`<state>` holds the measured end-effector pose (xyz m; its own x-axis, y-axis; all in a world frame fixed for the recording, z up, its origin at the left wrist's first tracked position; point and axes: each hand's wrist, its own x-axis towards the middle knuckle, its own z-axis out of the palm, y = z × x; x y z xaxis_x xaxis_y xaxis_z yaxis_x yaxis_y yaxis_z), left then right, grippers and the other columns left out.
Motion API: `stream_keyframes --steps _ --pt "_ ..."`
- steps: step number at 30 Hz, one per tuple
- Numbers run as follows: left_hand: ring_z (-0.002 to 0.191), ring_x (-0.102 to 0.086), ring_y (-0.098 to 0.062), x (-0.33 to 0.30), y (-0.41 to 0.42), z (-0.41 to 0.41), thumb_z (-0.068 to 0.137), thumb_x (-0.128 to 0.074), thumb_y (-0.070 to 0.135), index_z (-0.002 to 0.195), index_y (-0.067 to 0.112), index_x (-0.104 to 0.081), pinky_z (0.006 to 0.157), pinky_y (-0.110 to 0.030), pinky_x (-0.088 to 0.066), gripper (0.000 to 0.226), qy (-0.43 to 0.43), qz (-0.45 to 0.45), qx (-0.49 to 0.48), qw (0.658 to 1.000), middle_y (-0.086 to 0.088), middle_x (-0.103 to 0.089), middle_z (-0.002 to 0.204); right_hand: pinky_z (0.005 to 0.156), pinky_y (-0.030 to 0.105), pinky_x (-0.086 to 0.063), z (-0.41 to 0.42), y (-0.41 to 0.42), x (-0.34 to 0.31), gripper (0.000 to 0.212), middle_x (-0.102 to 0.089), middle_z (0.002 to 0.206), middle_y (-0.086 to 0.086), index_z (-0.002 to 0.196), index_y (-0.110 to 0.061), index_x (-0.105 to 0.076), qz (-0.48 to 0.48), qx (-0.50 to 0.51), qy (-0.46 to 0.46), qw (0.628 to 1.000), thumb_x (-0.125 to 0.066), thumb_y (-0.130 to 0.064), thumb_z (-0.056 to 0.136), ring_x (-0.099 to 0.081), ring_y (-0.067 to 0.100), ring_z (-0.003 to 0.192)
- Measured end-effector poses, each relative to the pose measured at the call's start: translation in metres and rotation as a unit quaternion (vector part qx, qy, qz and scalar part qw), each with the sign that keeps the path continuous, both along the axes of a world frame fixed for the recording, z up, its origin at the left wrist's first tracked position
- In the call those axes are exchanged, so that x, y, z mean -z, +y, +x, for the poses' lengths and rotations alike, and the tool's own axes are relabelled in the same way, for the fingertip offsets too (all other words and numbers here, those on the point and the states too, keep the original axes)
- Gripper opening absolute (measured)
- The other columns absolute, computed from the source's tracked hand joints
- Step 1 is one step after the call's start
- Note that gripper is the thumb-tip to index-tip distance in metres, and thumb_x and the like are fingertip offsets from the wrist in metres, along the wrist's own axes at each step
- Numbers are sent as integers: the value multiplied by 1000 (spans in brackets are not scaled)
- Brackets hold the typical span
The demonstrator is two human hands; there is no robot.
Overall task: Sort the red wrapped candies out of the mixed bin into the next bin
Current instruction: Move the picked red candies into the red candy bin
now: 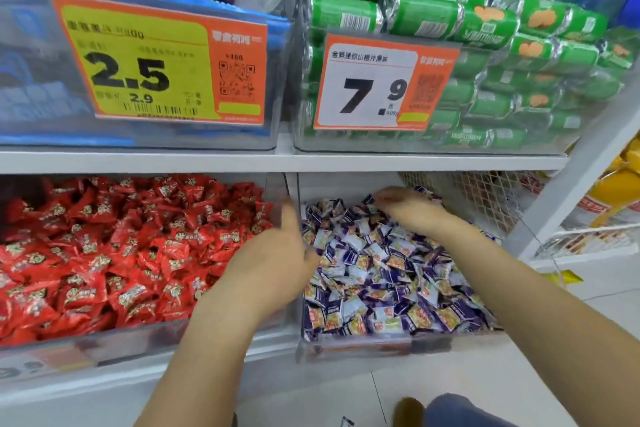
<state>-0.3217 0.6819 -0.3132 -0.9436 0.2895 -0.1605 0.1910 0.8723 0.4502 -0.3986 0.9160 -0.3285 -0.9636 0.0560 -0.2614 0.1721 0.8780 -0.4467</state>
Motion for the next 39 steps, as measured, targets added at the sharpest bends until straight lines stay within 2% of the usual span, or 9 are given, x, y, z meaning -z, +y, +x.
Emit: stream_keyframes --steps 4,7,10,12,15,19,24,32,39 --pt "77 -50 -22 1 0 -5 98 -38 29 149 9 7 73 -35 -46 71 -5 -2 11 1000 4 -44 71 105 35 -33 -32 -20 16 50 -39 147 11 138 -10 -44 60 -39 -94 993 -28 -41 102 -42 29 130" --pt "75 -51 -23 0 1 -7 98 -37 28 148 9 7 67 -33 -42 70 -16 -16 16 1000 -1 -47 73 99 40 -40 -46 -33 43 61 -44 144 11 137 -19 -43 211 -58 -94 971 -14 -55 97 -49 28 122" --pt "72 -52 -22 0 3 -11 97 -39 23 148 8 5 61 -31 -39 68 -18 -31 21 999 -2 -50 73 79 32 -44 -42 -44 54 73 -51 138 7 143 -24 -35 212 -66 -87 971 -8 -68 91 -59 23 95" --pt "71 -52 -23 0 5 -12 97 -39 19 147 5 4 59 -31 -37 68 -25 -35 21 999 -4 -52 75 70 29 -41 -29 -56 50 72 -58 129 8 136 -23 -43 170 -109 -86 976 -14 -71 90 -60 22 90" --pt "77 -54 -26 2 8 -12 96 -40 16 146 1 9 62 -31 -38 72 -30 -34 5 999 -9 -56 85 92 33 -42 -5 -70 41 66 -49 140 10 137 -21 -43 160 -182 -85 966 -31 -66 91 -50 29 120" --pt "91 -60 -31 3 8 -9 97 -39 17 147 2 10 67 -32 -37 72 -22 -9 -16 1000 -18 -64 104 94 38 -45 30 -59 28 56 -56 131 8 133 -28 -45 104 -241 -73 962 -52 -57 86 -52 28 114" --pt "76 -56 -28 4 3 -8 97 -36 19 148 4 12 64 -32 -38 71 -23 9 2 1000 -11 -61 84 98 37 -41 68 -22 3 48 -51 127 2 132 -29 -50 118 -303 -69 943 -61 -40 86 -49 20 116" --pt "59 -52 -19 6 6 -8 97 -37 13 147 3 11 50 -28 -34 70 -2 -21 -1 1000 -4 -55 67 106 29 -34 16 -12 -7 51 -44 144 -3 140 -24 -43 -5 -139 -75 988 -46 -47 95 -42 18 131" --pt "55 -47 -13 6 5 -11 98 -37 17 146 4 17 48 -26 -35 73 -11 -25 12 1000 -1 -52 64 91 34 -38 -20 -61 66 63 -44 144 11 143 -24 -32 77 -57 -59 994 -22 -63 94 -48 30 125"
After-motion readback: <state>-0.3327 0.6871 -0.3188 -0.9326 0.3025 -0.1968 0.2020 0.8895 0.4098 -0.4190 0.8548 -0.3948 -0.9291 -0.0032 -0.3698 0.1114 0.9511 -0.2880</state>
